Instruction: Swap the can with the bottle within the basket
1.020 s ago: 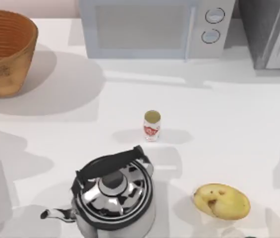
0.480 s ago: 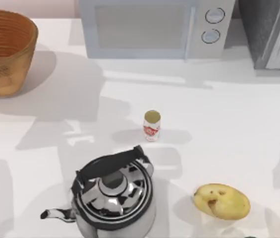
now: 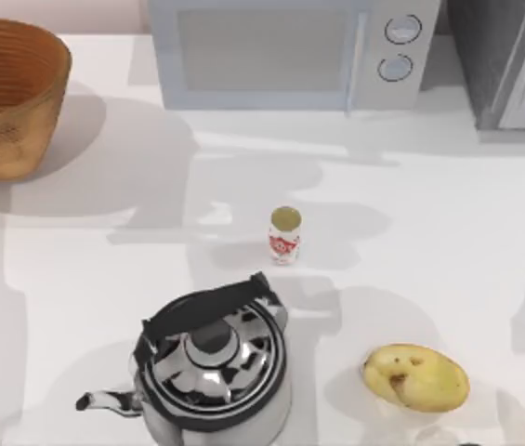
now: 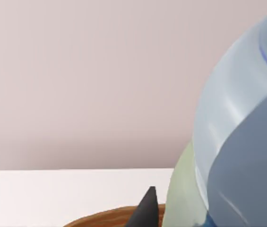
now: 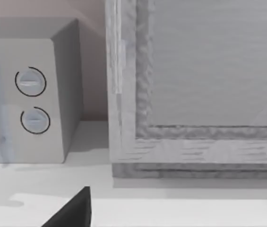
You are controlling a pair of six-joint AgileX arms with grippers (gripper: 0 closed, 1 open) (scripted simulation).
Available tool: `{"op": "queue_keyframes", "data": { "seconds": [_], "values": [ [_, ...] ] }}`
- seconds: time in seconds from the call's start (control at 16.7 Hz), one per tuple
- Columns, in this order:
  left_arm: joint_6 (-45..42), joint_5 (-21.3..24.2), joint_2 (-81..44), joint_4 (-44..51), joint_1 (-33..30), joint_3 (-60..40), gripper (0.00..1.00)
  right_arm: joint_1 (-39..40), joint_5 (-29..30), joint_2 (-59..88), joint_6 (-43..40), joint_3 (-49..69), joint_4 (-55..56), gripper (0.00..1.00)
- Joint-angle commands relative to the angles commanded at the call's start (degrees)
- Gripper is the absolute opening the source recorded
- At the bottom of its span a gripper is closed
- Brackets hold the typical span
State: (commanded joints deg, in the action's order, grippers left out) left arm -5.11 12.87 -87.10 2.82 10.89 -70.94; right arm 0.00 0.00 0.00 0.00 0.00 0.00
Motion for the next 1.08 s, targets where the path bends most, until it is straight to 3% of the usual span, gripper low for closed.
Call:
{"op": "queue_keyframes", "data": {
  "seconds": [0.96, 1.08],
  "values": [
    [0.5, -1.4, -11.3, -9.7, -1.6, -1.7, 0.0, 0.0, 0.0, 0.0, 0.0, 0.0, 0.0, 1.0],
    [0.5, -1.4, -11.3, -9.7, -1.6, -1.7, 0.15, 0.0, 0.0, 0.0, 0.0, 0.0, 0.0, 1.0]
  ]
}}
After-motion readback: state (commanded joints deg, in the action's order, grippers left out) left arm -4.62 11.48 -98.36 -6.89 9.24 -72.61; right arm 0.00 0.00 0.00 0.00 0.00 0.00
